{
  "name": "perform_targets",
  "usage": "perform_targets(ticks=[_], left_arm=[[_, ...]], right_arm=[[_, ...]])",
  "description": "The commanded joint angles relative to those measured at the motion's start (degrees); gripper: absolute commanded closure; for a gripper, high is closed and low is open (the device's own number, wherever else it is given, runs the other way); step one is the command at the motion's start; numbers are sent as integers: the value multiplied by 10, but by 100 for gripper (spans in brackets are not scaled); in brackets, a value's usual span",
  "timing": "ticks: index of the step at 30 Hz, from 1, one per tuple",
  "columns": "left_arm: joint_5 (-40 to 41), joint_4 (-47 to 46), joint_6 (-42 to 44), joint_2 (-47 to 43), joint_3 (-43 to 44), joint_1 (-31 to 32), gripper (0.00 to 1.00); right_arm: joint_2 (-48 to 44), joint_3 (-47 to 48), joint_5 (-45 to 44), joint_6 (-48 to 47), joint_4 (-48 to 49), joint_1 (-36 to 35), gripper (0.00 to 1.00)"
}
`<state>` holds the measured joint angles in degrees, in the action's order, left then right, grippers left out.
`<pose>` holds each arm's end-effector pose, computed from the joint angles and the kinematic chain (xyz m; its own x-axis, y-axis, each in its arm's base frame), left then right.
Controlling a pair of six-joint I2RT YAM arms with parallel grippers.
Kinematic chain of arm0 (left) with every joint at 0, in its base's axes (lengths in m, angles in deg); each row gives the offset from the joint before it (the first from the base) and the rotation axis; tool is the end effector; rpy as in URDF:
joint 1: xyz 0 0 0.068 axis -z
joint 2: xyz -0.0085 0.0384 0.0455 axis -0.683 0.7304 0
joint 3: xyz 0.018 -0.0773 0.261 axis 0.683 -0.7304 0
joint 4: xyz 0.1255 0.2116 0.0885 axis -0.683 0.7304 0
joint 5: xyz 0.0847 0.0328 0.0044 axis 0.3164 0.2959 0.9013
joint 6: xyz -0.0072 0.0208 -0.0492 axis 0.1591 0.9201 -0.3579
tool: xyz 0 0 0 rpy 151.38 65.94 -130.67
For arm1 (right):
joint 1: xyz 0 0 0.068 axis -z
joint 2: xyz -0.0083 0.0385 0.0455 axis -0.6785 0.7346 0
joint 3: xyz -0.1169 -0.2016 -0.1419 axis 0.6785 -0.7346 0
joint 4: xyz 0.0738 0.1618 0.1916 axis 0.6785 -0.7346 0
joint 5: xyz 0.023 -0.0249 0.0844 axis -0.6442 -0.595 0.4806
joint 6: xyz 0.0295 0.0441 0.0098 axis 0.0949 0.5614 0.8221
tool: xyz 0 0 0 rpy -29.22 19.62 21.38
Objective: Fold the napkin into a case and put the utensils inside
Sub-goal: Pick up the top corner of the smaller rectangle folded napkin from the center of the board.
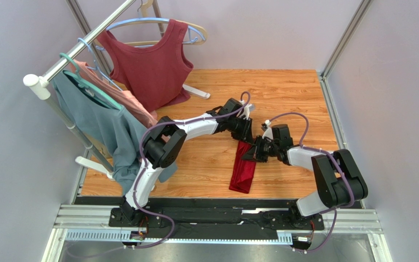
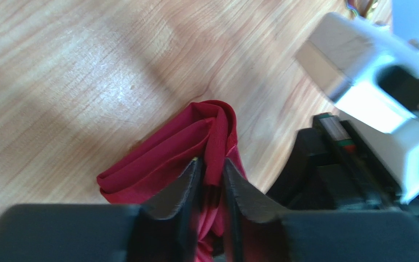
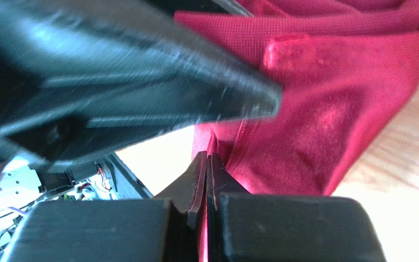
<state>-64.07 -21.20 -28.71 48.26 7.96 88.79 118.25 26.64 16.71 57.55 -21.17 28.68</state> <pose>0.3367 -0.3704 0.1576 -0.8750 0.2422 -0.4192 0.4783 0.5662 -0.6713 0.2384 0.0818 0.1273 -0.9421 0.2488 -0.2249 -0.0032 0.6637 0.7480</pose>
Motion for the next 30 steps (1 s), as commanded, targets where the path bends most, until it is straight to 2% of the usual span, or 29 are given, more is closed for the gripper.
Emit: perform_targets(ticks=[1, 4, 5, 6, 8, 13, 21, 28, 30], left_arm=[[24, -20, -2, -7, 8, 1, 80], [33, -43, -14, -30, -27, -3, 92], [35, -51, -27, -41, -40, -4, 93], [31, -73, -34, -46, -62, -6, 94], [31, -90, -57, -63, -84, -11, 96], [35, -170, -98, -95, -152, -18, 98], [17, -185, -106, -98, -162, -22, 96], [-3, -213, -112, -107, -183, -28, 72], [-13, -213, -111, -107, -186, -29, 70]], right_arm=[[-47, 27, -26, -20, -97, 8, 100], [-117, 52, -96, -39, -207, 22, 92], [-135, 54, -111, -42, -224, 29, 79], [-155, 58, -138, -46, -240, 30, 73], [-159, 76, -157, -56, -267, 29, 66], [-113, 114, -191, -63, -240, 29, 65], [-18, 192, -175, -9, -233, 25, 70], [33, 175, -147, 15, -160, 18, 65], [39, 175, -147, 15, -155, 17, 65]])
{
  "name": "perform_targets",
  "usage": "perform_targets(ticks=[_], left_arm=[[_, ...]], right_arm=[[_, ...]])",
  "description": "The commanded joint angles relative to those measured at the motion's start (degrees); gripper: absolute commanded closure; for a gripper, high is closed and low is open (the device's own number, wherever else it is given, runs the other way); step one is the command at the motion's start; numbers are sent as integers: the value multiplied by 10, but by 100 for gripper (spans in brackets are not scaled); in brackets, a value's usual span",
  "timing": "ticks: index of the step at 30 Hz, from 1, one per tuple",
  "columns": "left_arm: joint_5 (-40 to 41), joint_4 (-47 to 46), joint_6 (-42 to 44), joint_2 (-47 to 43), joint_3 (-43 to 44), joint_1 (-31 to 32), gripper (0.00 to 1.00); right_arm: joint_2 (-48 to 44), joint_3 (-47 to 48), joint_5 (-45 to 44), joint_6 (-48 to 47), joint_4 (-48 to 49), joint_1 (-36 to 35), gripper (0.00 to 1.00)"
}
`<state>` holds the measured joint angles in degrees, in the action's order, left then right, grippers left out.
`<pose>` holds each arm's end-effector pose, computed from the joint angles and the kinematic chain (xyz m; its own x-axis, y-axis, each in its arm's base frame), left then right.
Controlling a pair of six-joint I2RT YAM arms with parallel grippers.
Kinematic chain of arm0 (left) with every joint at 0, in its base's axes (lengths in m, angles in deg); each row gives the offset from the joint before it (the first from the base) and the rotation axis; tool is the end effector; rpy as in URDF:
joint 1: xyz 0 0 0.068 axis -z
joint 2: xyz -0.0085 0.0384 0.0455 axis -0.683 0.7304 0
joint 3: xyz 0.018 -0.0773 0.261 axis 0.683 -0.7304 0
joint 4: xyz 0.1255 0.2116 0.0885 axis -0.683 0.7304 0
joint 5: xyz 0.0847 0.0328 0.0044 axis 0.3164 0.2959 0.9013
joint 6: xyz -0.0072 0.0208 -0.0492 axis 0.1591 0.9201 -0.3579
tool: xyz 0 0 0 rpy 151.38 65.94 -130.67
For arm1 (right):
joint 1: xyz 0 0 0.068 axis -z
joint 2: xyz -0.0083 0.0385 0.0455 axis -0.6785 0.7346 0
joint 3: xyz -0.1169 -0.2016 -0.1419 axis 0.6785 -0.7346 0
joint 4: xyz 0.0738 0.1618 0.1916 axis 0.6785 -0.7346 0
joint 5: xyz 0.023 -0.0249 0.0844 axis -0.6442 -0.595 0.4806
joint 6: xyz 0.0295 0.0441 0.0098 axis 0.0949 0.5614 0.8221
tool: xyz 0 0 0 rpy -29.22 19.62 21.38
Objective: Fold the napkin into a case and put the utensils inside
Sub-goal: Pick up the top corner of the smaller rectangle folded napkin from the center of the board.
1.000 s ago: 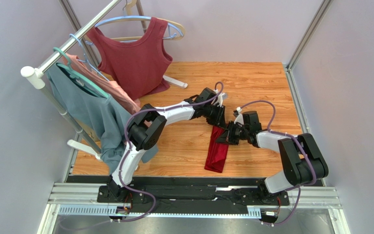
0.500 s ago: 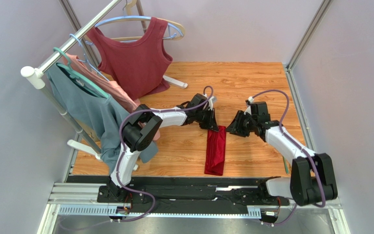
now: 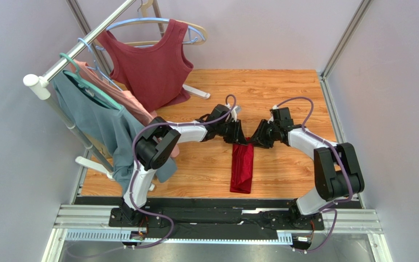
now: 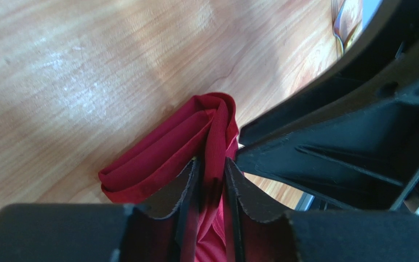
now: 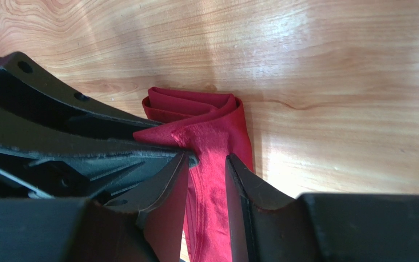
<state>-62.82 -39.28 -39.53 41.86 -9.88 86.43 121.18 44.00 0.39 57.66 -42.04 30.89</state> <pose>0.3253 -0.3303 0.1386 -0.9237 0.0540 -0.3793 0.3409 0.5674 -0.7496 0.2853 0.0727 0.1691 -0.8914 0.3776 -0.2507 0.1867 0.8100 0.5558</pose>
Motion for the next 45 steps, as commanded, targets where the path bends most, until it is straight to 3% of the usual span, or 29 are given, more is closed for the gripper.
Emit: perform_targets(ticks=[1, 9, 16, 21, 23, 24, 27, 32, 39, 45], left_arm=[[-28, -30, 1, -46, -7, -7, 68], [-37, -55, 2, -80, -47, -17, 65], [-46, -58, -5, -74, -54, -20, 77], [-48, -57, -12, -55, -43, -20, 85], [-43, -50, -13, -54, -41, -19, 84], [-42, -48, -9, -55, -40, -19, 75], [-36, -38, -2, -56, -39, -19, 68], [-9, -17, 10, -68, -49, -19, 67], [19, -16, 17, -93, -67, -20, 63], [2, -6, 17, -64, -39, -20, 61]], right_arm=[[9, 0, 17, 12, 60, -6, 64], [9, 11, 6, -1, 48, -7, 61], [35, 25, 3, -4, 48, -8, 61], [42, 26, 6, -4, 53, -10, 68], [45, 25, 5, -8, 56, -12, 74], [47, 27, 5, -10, 56, -13, 75], [56, 29, 10, -11, 56, -13, 81], [54, 32, 5, -18, 55, -15, 82], [66, 36, 7, -26, 56, -15, 100], [36, 35, 7, -39, 44, -16, 100]])
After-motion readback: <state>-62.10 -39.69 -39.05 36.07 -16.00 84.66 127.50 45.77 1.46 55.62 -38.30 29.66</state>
